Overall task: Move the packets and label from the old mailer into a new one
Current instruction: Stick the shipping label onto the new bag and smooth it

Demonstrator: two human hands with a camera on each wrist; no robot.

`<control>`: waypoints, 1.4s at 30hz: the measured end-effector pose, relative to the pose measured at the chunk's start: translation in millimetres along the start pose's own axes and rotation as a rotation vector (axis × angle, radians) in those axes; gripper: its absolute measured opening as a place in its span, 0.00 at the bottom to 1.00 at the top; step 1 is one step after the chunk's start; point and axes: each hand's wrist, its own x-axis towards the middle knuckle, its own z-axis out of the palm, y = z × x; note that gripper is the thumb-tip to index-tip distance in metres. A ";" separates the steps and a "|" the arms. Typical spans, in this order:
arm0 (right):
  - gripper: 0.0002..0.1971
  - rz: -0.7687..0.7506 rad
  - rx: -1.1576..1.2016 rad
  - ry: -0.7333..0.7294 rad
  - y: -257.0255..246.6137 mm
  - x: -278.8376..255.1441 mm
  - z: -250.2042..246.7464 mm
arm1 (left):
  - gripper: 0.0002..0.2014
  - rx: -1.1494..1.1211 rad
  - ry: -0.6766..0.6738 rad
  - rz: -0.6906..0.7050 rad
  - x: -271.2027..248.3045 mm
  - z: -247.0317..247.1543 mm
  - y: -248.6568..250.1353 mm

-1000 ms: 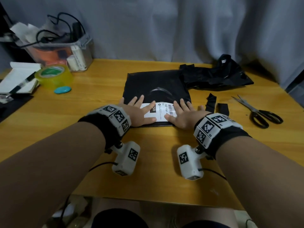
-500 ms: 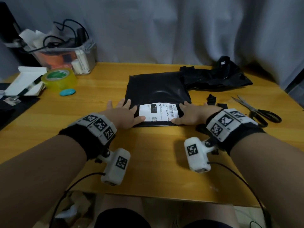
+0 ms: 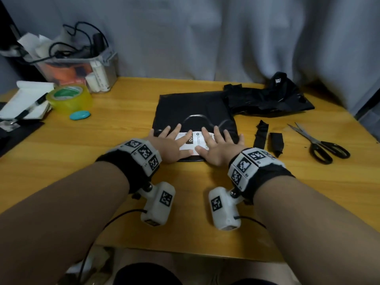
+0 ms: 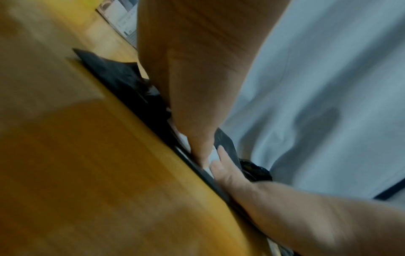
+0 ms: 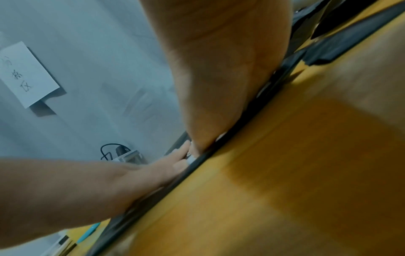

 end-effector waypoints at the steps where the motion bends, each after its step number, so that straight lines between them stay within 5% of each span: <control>1: 0.33 0.009 -0.013 -0.010 3.4 -0.7 -0.8 | 0.34 -0.001 -0.014 -0.008 -0.7 0.0 -1.6; 22: 0.36 0.133 -0.190 -0.017 30.8 -24.1 -17.5 | 0.30 -0.101 -0.031 -0.119 -19.4 4.2 -32.1; 25: 0.38 0.120 -0.306 0.136 16.0 -27.5 -23.9 | 0.29 -0.152 -0.017 -0.110 -20.5 7.1 -37.4; 28: 0.33 -0.123 -0.237 0.384 -13.5 -28.2 -17.6 | 0.28 -0.150 0.006 -0.092 -21.5 5.5 -39.3; 31: 0.29 -0.311 -0.086 0.234 -37.9 -23.4 0.6 | 0.30 -0.147 0.022 -0.086 -22.1 4.2 -41.1; 38: 0.34 -0.163 -0.013 0.033 -15.5 -15.8 2.5 | 0.36 -0.033 0.113 -0.104 -24.3 -3.9 -32.5; 40: 0.38 -0.131 0.000 0.008 -4.8 -17.8 -2.7 | 0.41 0.005 0.220 -0.012 -20.4 -9.3 -18.8; 42: 0.45 -0.145 0.005 -0.004 4.5 -19.0 -6.2 | 0.47 -0.015 0.182 0.167 -15.7 -10.3 -4.7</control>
